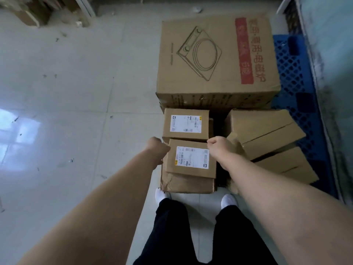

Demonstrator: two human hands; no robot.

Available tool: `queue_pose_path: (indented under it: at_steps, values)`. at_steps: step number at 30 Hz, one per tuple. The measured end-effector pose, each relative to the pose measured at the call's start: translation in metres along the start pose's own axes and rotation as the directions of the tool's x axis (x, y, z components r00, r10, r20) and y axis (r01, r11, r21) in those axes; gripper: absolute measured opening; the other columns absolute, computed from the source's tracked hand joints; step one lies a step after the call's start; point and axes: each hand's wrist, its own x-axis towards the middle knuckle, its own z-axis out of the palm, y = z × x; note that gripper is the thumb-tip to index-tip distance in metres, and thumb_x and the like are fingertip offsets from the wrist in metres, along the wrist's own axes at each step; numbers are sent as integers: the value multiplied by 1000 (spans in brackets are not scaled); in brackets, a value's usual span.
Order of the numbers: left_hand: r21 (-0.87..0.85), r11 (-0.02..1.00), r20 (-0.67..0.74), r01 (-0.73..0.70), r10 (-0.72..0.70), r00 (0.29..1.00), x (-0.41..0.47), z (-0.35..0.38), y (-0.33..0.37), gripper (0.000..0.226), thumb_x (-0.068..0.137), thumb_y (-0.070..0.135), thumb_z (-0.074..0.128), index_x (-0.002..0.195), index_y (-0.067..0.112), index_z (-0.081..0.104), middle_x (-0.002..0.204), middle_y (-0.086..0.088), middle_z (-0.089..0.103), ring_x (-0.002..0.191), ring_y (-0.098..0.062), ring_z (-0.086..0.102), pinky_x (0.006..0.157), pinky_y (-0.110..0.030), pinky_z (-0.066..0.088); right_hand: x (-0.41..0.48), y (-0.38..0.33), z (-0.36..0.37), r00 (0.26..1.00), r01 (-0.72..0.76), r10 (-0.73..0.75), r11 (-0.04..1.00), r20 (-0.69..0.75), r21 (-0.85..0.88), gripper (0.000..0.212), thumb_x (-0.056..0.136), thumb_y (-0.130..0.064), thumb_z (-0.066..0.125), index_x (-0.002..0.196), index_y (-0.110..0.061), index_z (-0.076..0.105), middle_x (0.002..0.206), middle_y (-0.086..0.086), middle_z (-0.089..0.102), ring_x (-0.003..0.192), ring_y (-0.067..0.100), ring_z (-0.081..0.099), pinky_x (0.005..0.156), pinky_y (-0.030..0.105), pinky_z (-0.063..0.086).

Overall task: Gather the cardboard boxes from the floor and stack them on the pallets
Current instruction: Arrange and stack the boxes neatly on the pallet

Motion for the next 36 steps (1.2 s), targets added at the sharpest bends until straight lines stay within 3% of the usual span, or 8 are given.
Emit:
queue_pose_path:
  at_steps: [5, 8, 10, 13, 17, 25, 31, 36]
  values:
    - [215, 976, 43, -23, 14, 999, 40, -17, 7, 54, 90, 5, 54, 142, 7, 39, 111, -15, 57, 99, -28, 57, 89, -40, 52, 0, 8, 33, 989, -151, 150, 981, 16, 124, 32, 98, -18, 46, 128, -15, 59, 130, 7, 59, 114, 27, 58, 84, 28, 46]
    - [317, 948, 14, -3, -2, 1000, 57, -20, 9, 20, 90, 4, 53, 110, 7, 54, 118, -22, 59, 99, -33, 59, 91, -45, 52, -8, 24, 44, 974, -226, 222, 959, 40, 170, 37, 98, -16, 44, 134, -15, 55, 137, 8, 54, 121, 28, 54, 95, 29, 44]
    - [358, 934, -13, -4, 9, 1000, 69, -17, 12, 11, 89, 5, 53, 88, 13, 47, 119, -23, 59, 93, -32, 58, 91, -46, 52, -11, 37, 51, 968, -248, 239, 955, 71, 163, 39, 97, -13, 43, 134, -13, 56, 139, 7, 54, 124, 28, 52, 100, 31, 43]
    - [406, 914, -30, -19, 34, 999, 82, -7, 19, 22, 91, 10, 55, 109, 9, 44, 114, -19, 57, 88, -29, 55, 90, -46, 52, -11, 52, 59, 959, -282, 274, 936, 66, 210, 35, 97, -14, 45, 130, -13, 58, 135, 6, 58, 121, 26, 55, 101, 35, 46]
    - [460, 888, -41, -6, 28, 999, 106, 10, 28, 67, 86, 25, 69, 139, 4, 34, 110, -10, 46, 85, -25, 50, 88, -42, 52, 1, 56, 64, 950, -295, 308, 939, -54, 175, 35, 96, -14, 49, 130, -17, 55, 133, 6, 56, 120, 27, 55, 96, 38, 49]
    - [493, 869, 7, -42, 44, 999, 157, 36, 37, 50, 88, 27, 55, 131, 6, 41, 119, -13, 61, 103, -28, 62, 62, -32, 47, 55, 26, 77, 947, -80, 88, 996, -309, 41, 54, 92, -19, 59, 143, -19, 42, 152, 7, 36, 139, 28, 37, 108, 46, 39]
    - [466, 878, 38, -111, 105, 994, 167, 57, 42, 59, 92, 26, 61, 137, 2, 31, 133, -18, 51, 122, -36, 53, 100, -43, 47, 82, 10, 71, 967, -122, 122, 992, -224, 12, 73, 93, -22, 58, 153, -13, 19, 160, 9, 21, 150, 26, 13, 118, 48, 24]
    - [555, 813, 94, -179, 152, 984, 169, 79, 54, 62, 94, 25, 57, 142, 0, 27, 142, -18, 43, 129, -35, 45, 106, -40, 40, 92, 9, 56, 968, -139, 149, 988, -204, 63, 72, 96, -14, 50, 154, -7, 8, 163, 10, -1, 150, 27, 9, 119, 38, 22]
